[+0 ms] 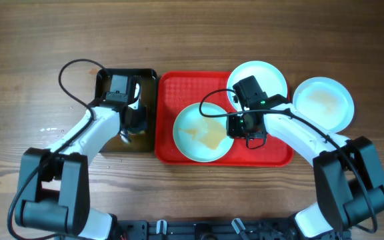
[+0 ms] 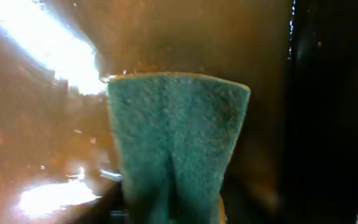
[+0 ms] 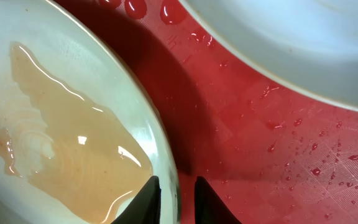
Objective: Clean dirty plates on tray and stack at the side
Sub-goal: 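Return the sponge to the water tray with left gripper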
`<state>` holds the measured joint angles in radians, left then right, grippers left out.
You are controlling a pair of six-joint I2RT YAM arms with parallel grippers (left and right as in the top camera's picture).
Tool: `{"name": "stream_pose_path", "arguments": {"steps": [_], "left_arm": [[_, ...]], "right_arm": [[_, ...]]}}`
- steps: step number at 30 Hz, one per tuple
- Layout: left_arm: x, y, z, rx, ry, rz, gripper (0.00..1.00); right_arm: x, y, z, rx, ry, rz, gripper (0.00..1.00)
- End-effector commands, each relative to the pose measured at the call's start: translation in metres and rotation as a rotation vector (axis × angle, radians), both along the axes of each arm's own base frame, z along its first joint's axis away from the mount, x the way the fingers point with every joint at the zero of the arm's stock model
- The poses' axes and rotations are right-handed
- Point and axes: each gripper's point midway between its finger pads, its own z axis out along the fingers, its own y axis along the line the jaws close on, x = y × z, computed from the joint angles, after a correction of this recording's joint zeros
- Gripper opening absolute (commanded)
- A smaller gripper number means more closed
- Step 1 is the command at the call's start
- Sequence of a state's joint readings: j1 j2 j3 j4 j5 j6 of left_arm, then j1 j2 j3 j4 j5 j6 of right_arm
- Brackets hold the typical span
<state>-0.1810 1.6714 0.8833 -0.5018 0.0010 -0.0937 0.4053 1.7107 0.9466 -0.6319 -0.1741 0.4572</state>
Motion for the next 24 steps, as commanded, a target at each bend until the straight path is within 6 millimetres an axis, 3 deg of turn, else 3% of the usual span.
{"name": "stream_pose_path", "arguments": {"steps": [1,7,10,11,13,14,18,19,20,22,24], "left_arm": [[0.001,0.001,-0.004,-0.005,0.003,-0.003,0.64],[0.009,0.000,-0.003,-0.011,-0.026,-0.002,0.66],[0.009,-0.001,-0.012,-0.009,-0.012,-0.003,0.65],[0.009,-0.001,-0.016,-0.007,-0.003,-0.003,0.55],[0.010,-0.001,-0.018,-0.007,-0.006,-0.003,0.16],[0.014,-0.001,-0.016,-0.010,-0.020,-0.002,0.04],[0.021,-0.003,-0.009,-0.016,-0.056,-0.002,0.04],[0.018,-0.002,-0.006,-0.016,-0.053,-0.002,0.27],[0.011,-0.001,-0.005,-0.015,-0.028,0.011,0.43],[-0.016,0.004,-0.010,-0.001,0.082,0.031,0.50],[-0.025,0.005,-0.012,0.006,0.118,0.031,0.52]], "right_arm": [[-0.001,-0.002,0.001,-0.015,-0.011,0.012,0.20],[-0.001,-0.003,0.001,-0.016,-0.010,0.012,0.20],[-0.003,-0.003,0.000,-0.019,-0.004,0.012,0.20],[-0.003,-0.003,0.000,-0.019,-0.002,0.012,0.20],[-0.004,-0.004,0.000,-0.020,0.000,0.013,0.20],[-0.004,-0.004,0.000,-0.021,0.000,0.012,0.20],[-0.004,-0.004,0.000,-0.021,0.002,0.013,0.20],[-0.004,-0.004,0.000,-0.021,0.002,0.012,0.20],[-0.004,-0.004,0.000,-0.021,0.002,0.012,0.20],[-0.004,-0.004,0.000,-0.021,0.001,0.012,0.20],[-0.004,-0.004,0.000,-0.021,0.000,0.012,0.20]]}}
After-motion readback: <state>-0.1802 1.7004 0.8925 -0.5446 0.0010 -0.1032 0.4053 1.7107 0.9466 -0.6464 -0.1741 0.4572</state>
